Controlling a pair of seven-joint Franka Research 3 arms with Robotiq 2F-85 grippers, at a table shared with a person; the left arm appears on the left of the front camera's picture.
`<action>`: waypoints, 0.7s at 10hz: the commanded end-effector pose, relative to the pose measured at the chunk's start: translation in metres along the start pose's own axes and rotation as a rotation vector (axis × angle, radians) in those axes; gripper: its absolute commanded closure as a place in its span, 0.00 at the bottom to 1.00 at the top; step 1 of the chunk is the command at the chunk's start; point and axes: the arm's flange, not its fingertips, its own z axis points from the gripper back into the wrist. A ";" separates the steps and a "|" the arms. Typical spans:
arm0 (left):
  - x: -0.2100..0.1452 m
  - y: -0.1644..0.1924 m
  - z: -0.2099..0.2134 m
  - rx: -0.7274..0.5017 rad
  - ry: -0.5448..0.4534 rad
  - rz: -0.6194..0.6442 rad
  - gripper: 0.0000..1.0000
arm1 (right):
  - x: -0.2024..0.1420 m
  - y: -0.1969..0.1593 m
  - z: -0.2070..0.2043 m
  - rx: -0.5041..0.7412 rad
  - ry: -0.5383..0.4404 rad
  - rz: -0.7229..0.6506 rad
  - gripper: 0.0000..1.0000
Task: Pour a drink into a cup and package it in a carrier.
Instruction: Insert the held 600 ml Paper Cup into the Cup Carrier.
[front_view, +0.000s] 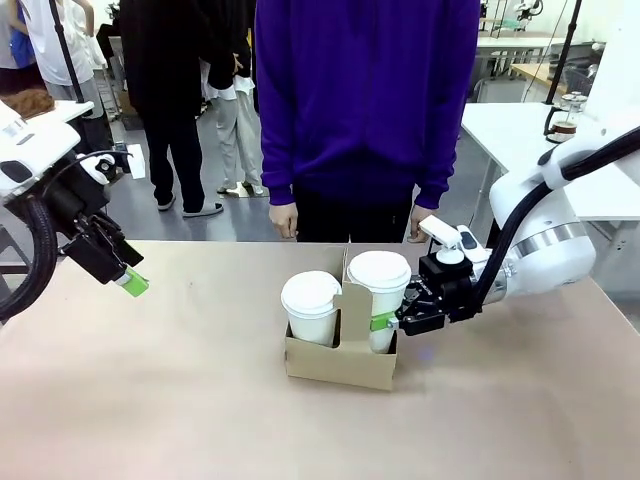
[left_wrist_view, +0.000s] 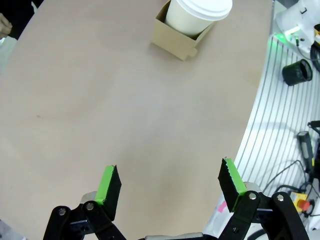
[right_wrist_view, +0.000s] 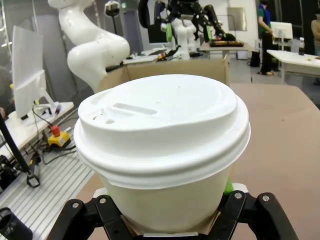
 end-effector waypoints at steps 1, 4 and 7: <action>-0.001 0.000 0.001 -0.010 -0.011 -0.014 0.03 | -0.008 -0.011 -0.007 0.023 0.039 0.060 0.20; -0.001 0.000 0.001 -0.010 -0.011 -0.014 0.03 | -0.018 -0.013 -0.008 0.031 0.052 0.094 0.20; -0.001 0.000 0.001 -0.010 -0.011 -0.014 0.03 | -0.015 -0.007 0.006 0.018 0.057 0.129 0.00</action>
